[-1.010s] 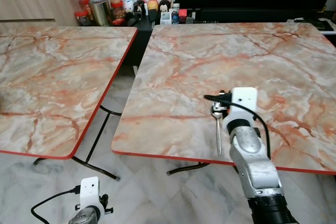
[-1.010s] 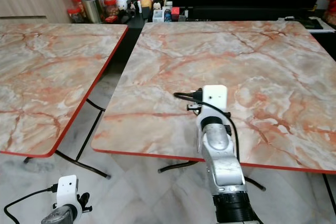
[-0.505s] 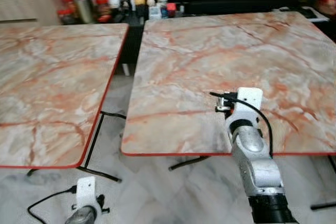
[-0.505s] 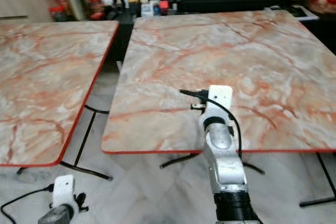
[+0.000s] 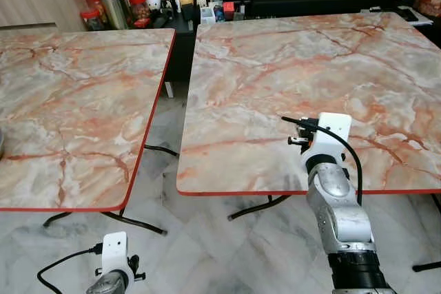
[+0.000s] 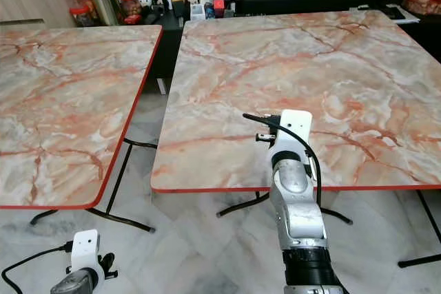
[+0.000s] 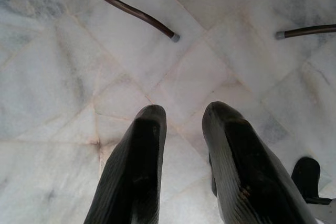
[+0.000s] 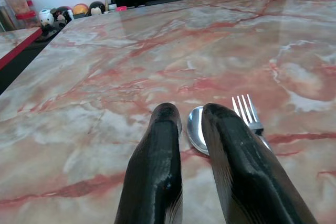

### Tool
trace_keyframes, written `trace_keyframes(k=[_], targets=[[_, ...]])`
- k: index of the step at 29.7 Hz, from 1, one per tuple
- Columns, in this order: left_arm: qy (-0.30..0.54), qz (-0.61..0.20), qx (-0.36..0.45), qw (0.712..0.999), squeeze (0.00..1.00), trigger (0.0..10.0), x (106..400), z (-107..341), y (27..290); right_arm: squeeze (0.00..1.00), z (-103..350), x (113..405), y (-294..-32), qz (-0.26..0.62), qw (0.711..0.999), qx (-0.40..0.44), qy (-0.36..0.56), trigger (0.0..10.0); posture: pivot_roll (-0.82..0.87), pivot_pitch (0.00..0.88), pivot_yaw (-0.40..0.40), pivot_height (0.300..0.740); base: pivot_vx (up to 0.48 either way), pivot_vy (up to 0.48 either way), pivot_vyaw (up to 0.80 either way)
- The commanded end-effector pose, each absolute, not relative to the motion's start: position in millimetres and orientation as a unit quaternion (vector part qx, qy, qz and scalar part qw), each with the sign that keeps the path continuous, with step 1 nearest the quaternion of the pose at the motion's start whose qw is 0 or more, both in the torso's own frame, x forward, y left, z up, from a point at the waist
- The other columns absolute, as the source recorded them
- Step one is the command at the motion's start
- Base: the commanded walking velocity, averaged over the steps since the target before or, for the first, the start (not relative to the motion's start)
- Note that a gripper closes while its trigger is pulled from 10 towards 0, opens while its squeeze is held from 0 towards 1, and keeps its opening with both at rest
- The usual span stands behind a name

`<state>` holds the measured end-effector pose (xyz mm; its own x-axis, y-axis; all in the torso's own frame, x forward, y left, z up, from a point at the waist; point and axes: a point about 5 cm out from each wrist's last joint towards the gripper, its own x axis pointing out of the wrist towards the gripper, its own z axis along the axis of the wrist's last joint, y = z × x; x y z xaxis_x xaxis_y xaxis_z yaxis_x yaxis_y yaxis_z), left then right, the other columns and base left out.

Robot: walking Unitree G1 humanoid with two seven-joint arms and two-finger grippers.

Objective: Setting the table

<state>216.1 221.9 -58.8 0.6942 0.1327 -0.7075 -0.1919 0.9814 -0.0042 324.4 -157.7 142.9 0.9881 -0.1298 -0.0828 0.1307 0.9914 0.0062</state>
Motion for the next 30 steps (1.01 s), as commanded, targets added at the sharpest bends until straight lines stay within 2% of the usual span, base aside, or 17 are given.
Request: trace_keyframes(k=[1, 11, 13, 17, 18, 19, 20, 21, 30], targets=[[0.389, 0.083, -0.036, 0.917, 0.00, 10.0, 212.3, -61.1, 222.2, 0.00, 140.3, 324.3, -157.5, -0.066, 0.997, 0.006, 0.047, 10.0, -0.06, 0.070, 0.074, 0.740, 0.000, 0.000, 0.00], [0.390, 0.082, -0.035, 0.917, 0.00, 10.0, 212.2, -61.2, 222.2, 0.00, 132.4, 321.5, -160.4, -0.066, 0.996, -0.006, 0.065, 10.0, -0.06, 0.071, 0.075, 0.740, 0.000, 0.000, 0.00], [0.390, 0.081, -0.036, 0.917, 0.00, 10.0, 212.8, -60.9, 222.2, 0.00, 115.4, 312.8, -165.5, -0.066, 0.991, -0.041, 0.108, 10.0, -0.07, 0.073, 0.074, 0.740, 0.000, 0.000, 0.00], [0.392, 0.080, -0.037, 0.916, 0.00, 10.0, 213.0, -61.0, 221.9, 0.00, 112.9, 311.0, -165.2, -0.055, 0.991, -0.045, 0.112, 10.0, -0.07, 0.074, 0.074, 0.740, 0.000, 0.000, 0.00], [0.392, 0.080, -0.037, 0.916, 0.00, 10.0, 213.0, -61.1, 221.8, 0.25, 112.9, 311.2, -165.1, -0.054, 0.991, -0.046, 0.112, 10.0, -0.07, 0.074, 0.075, 0.740, 0.000, 0.000, 0.00], [0.393, 0.080, -0.037, 0.915, 0.00, 10.0, 212.9, -61.2, 221.5, 0.94, 112.4, 311.5, -164.8, -0.051, 0.991, -0.048, 0.114, 10.0, -0.07, 0.075, 0.074, 0.740, 0.000, 0.000, 0.00], [0.393, 0.080, -0.037, 0.915, 0.00, 10.0, 212.9, -61.2, 221.5, 0.94, 112.4, 311.5, -164.8, -0.051, 0.991, -0.048, 0.114, 10.0, -0.07, 0.075, 0.074, 0.740, 0.000, 0.000, 0.00], [0.395, 0.078, -0.037, 0.915, 0.00, 10.0, 212.6, -61.6, 220.8, 1.00, 110.5, 312.2, -165.4, -0.050, 0.990, -0.053, 0.120, 10.0, -0.07, 0.075, 0.074, 0.740, 0.000, 0.000, 0.00], [0.402, 0.079, -0.039, 0.911, 0.00, 10.0, 206.9, -64.8, 221.3, 1.00, 120.1, 320.7, -170.1, -0.057, 0.991, -0.050, 0.107, 10.0, -0.07, 0.080, 0.075, 0.740, 0.000, 0.000, 0.00]])
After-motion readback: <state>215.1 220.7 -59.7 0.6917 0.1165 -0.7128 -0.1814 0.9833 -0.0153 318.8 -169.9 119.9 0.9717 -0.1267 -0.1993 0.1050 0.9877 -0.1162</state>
